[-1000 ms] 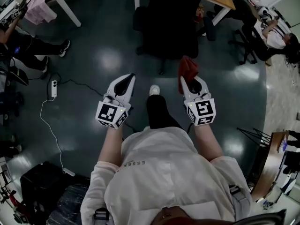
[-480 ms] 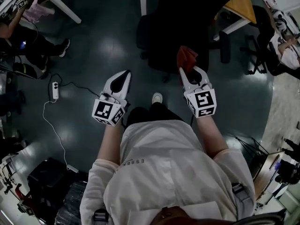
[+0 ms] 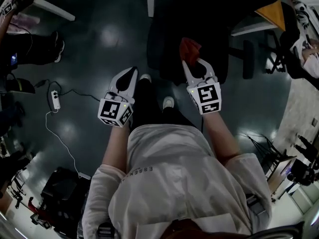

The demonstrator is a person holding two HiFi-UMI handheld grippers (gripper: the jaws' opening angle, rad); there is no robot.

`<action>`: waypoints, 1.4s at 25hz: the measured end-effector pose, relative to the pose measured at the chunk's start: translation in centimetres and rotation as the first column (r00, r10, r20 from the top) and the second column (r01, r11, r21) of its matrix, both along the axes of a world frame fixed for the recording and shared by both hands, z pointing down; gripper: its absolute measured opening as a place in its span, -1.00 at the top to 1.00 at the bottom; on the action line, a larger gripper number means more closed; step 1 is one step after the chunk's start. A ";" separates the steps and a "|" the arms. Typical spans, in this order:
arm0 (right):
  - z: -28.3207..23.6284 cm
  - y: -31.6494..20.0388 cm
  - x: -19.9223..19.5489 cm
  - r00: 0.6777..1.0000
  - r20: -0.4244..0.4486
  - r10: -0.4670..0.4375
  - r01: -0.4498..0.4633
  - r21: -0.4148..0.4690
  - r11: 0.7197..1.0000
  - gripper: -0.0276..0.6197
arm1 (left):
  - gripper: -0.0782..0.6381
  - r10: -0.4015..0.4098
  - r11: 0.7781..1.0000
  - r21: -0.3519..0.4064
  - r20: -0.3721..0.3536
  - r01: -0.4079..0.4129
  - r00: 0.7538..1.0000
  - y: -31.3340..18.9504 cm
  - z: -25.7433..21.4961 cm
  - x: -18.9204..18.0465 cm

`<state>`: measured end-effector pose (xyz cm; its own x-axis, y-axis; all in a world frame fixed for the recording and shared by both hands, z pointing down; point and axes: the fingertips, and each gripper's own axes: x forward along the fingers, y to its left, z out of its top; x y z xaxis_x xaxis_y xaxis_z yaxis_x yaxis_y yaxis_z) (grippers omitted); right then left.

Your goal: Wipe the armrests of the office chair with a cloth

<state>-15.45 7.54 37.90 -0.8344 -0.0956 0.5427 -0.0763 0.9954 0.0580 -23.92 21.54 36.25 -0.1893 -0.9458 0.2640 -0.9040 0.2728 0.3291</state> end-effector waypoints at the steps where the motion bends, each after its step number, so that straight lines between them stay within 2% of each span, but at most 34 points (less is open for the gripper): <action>1: 1.1 -0.2 -1.1 1.000 -0.023 0.004 -0.004 -0.009 1.000 0.76 | 0.73 0.012 1.000 -0.013 -0.021 -0.012 1.000 -0.7 0.9 -0.8; 5: 5.3 -2.1 -5.8 0.996 -0.091 -0.006 0.005 -0.011 1.000 0.76 | 0.73 0.063 0.997 -0.043 -0.047 -0.065 0.997 -4.0 4.3 -4.0; 10: 9.9 -4.5 -10.8 0.984 -0.179 -0.020 0.030 0.057 0.998 0.76 | 0.73 0.108 0.992 -0.052 -0.129 -0.116 0.986 -6.0 8.7 -6.4; 15: 13.2 -6.5 -14.2 0.971 -0.240 -0.011 0.032 0.084 0.996 0.76 | 0.73 0.177 0.978 -0.074 -0.197 -0.194 0.964 -6.3 12.3 -6.4; 19: 15.5 -7.2 -15.8 0.955 -0.297 -0.003 0.043 0.126 0.991 0.76 | 0.73 0.232 0.964 -0.080 -0.212 -0.254 0.949 -6.3 13.8 -6.2; 25: 16.2 -5.5 -17.1 0.949 -0.310 -0.062 0.103 0.119 0.987 0.76 | 0.73 0.261 0.956 -0.073 -0.237 -0.285 0.936 -6.1 15.0 -5.8; 29: 16.2 -3.4 -17.1 0.933 -0.337 -0.130 0.173 0.103 0.980 0.76 | 0.73 0.240 0.961 -0.072 -0.257 -0.267 0.936 -5.5 15.3 -5.3; 32: 16.0 -1.8 -16.6 0.925 -0.344 -0.160 0.194 0.066 0.979 0.76 | 0.73 0.240 0.960 -0.077 -0.260 -0.268 0.935 -4.9 15.2 -4.7; 35: 15.7 -0.2 -16.1 0.923 -0.339 -0.183 0.215 0.061 0.975 0.76 | 0.73 0.201 0.971 -0.075 -0.256 -0.226 0.946 -4.0 14.8 -4.9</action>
